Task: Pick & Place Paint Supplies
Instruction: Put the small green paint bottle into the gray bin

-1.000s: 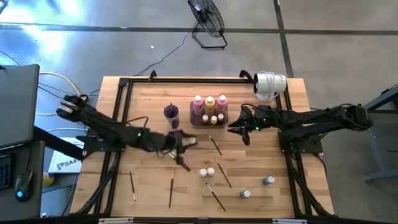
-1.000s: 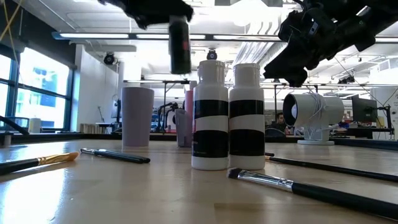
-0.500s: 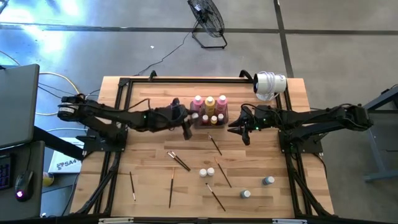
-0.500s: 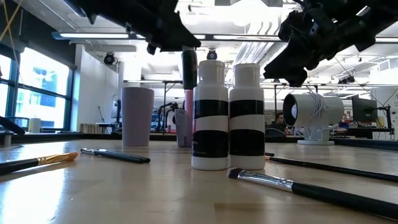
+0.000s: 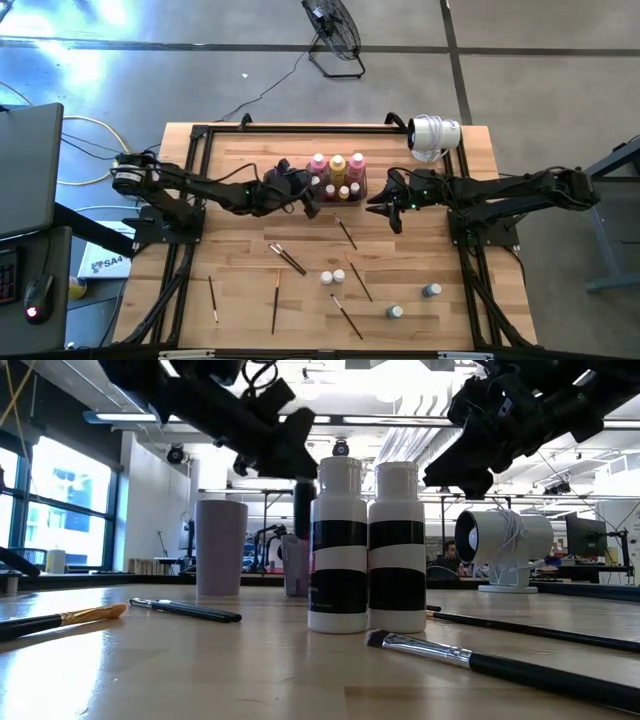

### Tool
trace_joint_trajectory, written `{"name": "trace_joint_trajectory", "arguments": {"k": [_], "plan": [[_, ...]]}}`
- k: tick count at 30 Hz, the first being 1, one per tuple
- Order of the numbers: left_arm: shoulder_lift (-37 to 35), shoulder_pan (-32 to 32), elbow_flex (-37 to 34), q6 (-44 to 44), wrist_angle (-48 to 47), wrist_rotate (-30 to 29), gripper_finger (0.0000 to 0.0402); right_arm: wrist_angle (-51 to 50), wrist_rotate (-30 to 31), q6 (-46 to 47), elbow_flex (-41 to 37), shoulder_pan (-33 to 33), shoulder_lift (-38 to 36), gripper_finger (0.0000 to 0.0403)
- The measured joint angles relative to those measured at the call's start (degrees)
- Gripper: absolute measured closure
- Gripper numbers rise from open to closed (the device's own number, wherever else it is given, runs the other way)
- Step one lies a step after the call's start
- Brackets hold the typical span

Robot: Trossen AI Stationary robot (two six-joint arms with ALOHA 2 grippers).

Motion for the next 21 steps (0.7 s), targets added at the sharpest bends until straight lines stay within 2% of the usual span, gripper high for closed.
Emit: {"name": "trace_joint_trajectory", "arguments": {"k": [21], "plan": [[6.9,0.0,0.0,-6.1,1.7,-4.7,0.0282,0.0,0.0,0.0,0.0,0.0,0.0,0.0302]]}}
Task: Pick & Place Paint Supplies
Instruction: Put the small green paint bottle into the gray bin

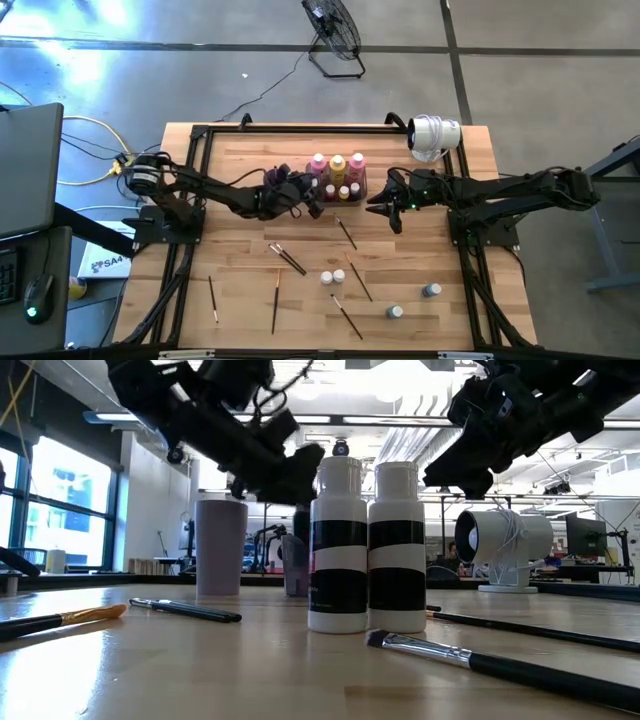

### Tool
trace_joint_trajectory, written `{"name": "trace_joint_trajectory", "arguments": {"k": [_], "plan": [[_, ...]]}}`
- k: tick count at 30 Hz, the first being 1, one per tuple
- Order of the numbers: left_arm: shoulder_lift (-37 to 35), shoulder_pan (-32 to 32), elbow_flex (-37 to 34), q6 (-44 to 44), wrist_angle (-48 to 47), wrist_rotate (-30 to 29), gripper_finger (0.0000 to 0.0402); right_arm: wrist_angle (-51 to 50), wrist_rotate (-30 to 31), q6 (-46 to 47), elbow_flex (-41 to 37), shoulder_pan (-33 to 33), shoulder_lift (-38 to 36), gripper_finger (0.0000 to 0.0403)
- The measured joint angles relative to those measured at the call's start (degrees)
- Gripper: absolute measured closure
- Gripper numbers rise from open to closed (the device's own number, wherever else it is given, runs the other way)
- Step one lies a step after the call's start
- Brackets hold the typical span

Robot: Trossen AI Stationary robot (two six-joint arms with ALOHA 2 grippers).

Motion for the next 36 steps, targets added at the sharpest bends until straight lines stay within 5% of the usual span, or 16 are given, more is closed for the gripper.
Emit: {"name": "trace_joint_trajectory", "arguments": {"k": [36], "plan": [[4.0,0.0,-0.2,2.4,7.1,-0.5,0.0281,-1.6,0.0,0.0,0.0,0.0,0.0,0.0302]]}}
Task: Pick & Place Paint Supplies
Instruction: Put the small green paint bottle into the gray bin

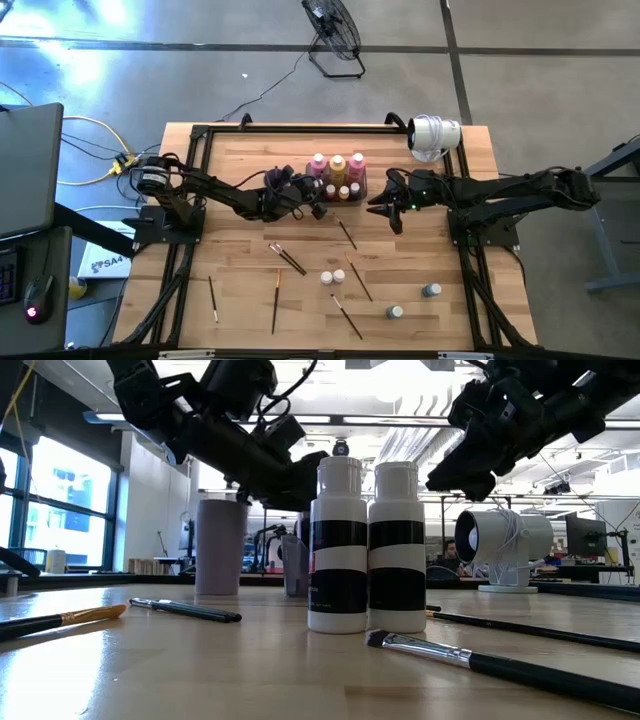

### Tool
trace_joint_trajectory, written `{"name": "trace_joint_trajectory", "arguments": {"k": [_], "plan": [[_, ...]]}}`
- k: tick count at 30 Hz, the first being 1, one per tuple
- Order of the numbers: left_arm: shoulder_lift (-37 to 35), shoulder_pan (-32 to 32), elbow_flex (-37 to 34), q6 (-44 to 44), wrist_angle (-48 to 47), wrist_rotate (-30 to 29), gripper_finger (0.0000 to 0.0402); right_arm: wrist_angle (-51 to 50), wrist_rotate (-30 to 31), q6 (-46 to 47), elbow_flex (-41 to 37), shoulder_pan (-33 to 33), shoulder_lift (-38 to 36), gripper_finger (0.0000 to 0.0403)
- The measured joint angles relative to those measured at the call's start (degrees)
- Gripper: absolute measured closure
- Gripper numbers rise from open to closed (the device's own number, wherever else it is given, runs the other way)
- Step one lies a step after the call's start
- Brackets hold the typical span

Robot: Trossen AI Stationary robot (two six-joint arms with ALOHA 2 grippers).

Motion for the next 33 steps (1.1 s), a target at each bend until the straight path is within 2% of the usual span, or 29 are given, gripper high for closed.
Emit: {"name": "trace_joint_trajectory", "arguments": {"k": [8,15,24,33], "plan": [[-3.5,0.0,0.0,0.3,-1.7,0.3,0.0281,-0.1,0.0,0.0,0.0,0.0,0.0,0.0302],[-3.7,-1.4,0.1,0.5,-0.9,0.1,0.0281,-0.2,0.0,0.0,0.0,0.0,0.0,0.0302],[-3.1,-7.3,0.1,0.0,0.0,-16.5,0.0281,0.0,0.0,0.0,0.0,0.0,0.0,0.0302],[1.5,-7.8,2.8,-2.4,-0.1,-19.6,0.0281,1.1,0.0,0.0,0.0,0.0,0.0,0.0302]]}}
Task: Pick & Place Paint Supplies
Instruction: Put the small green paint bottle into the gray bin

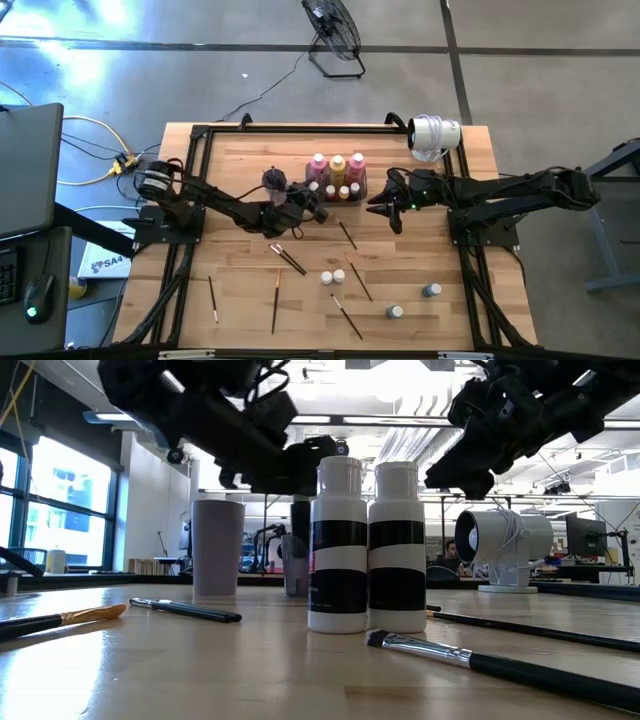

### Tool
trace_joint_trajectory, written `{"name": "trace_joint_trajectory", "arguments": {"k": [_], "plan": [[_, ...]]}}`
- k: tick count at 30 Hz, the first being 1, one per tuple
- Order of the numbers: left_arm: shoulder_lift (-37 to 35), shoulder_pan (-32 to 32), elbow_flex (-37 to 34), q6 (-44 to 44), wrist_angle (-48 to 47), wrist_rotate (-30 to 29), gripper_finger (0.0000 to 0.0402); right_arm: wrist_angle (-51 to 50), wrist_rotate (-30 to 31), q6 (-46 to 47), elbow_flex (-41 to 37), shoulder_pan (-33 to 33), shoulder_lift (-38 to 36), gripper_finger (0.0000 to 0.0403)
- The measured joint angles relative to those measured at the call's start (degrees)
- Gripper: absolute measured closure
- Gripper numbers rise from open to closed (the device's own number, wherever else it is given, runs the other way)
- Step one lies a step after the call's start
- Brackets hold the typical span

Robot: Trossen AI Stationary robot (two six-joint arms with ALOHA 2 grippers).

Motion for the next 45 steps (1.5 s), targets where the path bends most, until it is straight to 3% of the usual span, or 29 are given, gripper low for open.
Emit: {"name": "trace_joint_trajectory", "arguments": {"k": [6,16,23,39,45], "plan": [[4.9,-0.1,4.3,3.1,-1.2,-3.8,0.0281,0.3,0.0,0.0,0.0,0.0,0.0,0.0302],[7.3,0.3,6.1,-0.5,-3.3,-3.9,0.0281,0.2,0.0,0.0,0.0,0.0,0.0,0.0302],[7.4,1.7,6.1,-5.0,-6.3,-0.5,0.0281,0.2,0.0,0.0,0.0,0.0,0.0,0.0302],[7.3,2.2,6.1,-4.6,-6.0,6.2,0.0281,0.2,0.0,0.0,0.0,0.0,0.0,0.0302],[7.3,2.2,6.1,-2.8,-6.2,5.7,0.0242,0.2,0.0,0.0,0.0,0.0,0.0,0.0302]]}}
